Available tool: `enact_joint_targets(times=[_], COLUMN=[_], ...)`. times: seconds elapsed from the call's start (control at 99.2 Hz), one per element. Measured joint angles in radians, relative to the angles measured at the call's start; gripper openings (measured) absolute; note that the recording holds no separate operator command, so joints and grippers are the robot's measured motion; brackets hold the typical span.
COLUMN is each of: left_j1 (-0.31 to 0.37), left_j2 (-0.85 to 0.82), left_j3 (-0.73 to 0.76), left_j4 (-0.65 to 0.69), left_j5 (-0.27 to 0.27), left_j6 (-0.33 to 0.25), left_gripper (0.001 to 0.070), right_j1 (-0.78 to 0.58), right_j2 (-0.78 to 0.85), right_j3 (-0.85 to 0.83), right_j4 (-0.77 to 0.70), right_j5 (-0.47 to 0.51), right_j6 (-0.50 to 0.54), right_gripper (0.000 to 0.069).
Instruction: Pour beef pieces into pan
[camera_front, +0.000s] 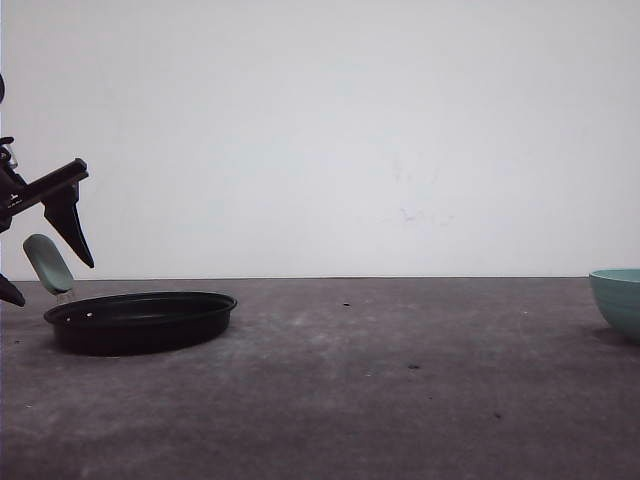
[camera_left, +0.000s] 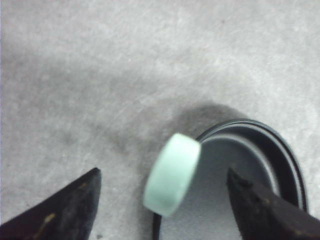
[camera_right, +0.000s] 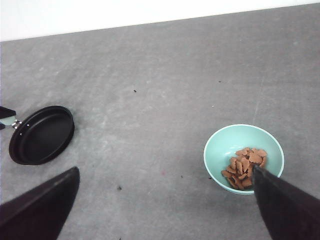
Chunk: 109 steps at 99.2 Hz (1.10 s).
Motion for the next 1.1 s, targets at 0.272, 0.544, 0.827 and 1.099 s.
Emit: enact_joint_targets(times=[0.272, 0.544, 0.827, 1.099], left_j1=[-0.009, -0.014, -0.021, -0.024], left_j2=[0.027, 0.027, -0.079, -0.311], left_j3=[0.0, 0.0, 0.0, 0.0], left_j4=[-0.003, 0.0, -0.098, -0.218], left_j5=[0.002, 0.001, -0.047, -0.051], left_j6=[-0.004, -0.004, -0.011, -0.054], left_gripper=[0.0089, 0.0068, 0.0064, 0.0061], right_j1=[0.0, 0.0, 0.0, -0.005], right_j2=[-0.002, -0.002, -0.002, 0.009], right_j3=[0.0, 0.0, 0.0, 0.0], right_j4=[0.0, -0.011, 0.008, 0.076], right_j5=[0.0, 0.0, 0.027, 0.057], right_j6=[0.018, 0.018, 0.015, 0.015], right_gripper=[0.0684, 0.0684, 0.0684, 0.0679])
